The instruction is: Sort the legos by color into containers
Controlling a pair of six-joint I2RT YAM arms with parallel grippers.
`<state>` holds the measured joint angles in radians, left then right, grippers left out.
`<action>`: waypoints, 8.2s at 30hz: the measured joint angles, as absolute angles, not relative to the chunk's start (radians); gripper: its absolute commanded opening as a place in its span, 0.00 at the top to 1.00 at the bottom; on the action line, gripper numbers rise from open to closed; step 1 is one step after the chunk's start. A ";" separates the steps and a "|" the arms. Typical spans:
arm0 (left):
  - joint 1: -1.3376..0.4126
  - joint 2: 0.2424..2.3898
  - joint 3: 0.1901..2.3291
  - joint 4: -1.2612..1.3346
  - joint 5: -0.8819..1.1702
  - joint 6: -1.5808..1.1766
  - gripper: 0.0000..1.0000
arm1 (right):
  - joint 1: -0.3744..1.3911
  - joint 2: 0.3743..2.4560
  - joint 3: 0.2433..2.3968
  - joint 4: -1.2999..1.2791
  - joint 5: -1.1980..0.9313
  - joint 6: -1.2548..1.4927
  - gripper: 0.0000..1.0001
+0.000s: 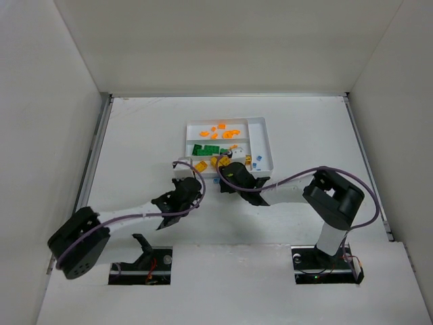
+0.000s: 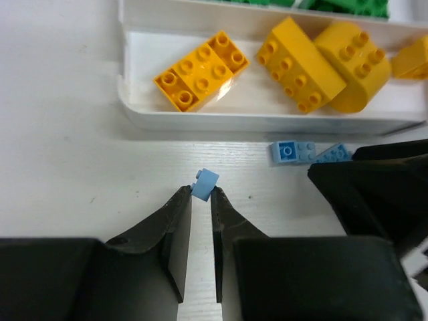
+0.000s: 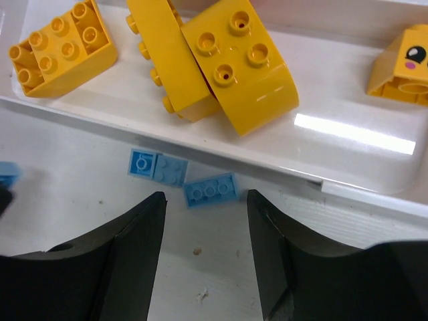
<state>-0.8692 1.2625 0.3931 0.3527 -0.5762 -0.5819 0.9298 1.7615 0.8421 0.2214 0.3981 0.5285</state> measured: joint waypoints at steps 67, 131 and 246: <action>-0.915 1.407 0.726 0.382 -0.451 -0.570 0.90 | 0.598 1.472 0.791 0.052 0.469 0.525 0.47; -0.940 1.593 0.582 0.453 -0.546 -0.582 0.75 | 0.761 1.295 0.564 0.173 0.418 0.568 0.73; -0.857 1.071 0.303 0.352 -0.522 -0.680 0.86 | 1.108 1.611 0.679 0.138 0.554 0.613 0.61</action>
<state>-0.8574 1.0714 0.3035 0.3519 -0.5224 -0.6796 1.1080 1.6108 0.6792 0.1383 0.5537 0.6132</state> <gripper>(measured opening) 0.170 0.417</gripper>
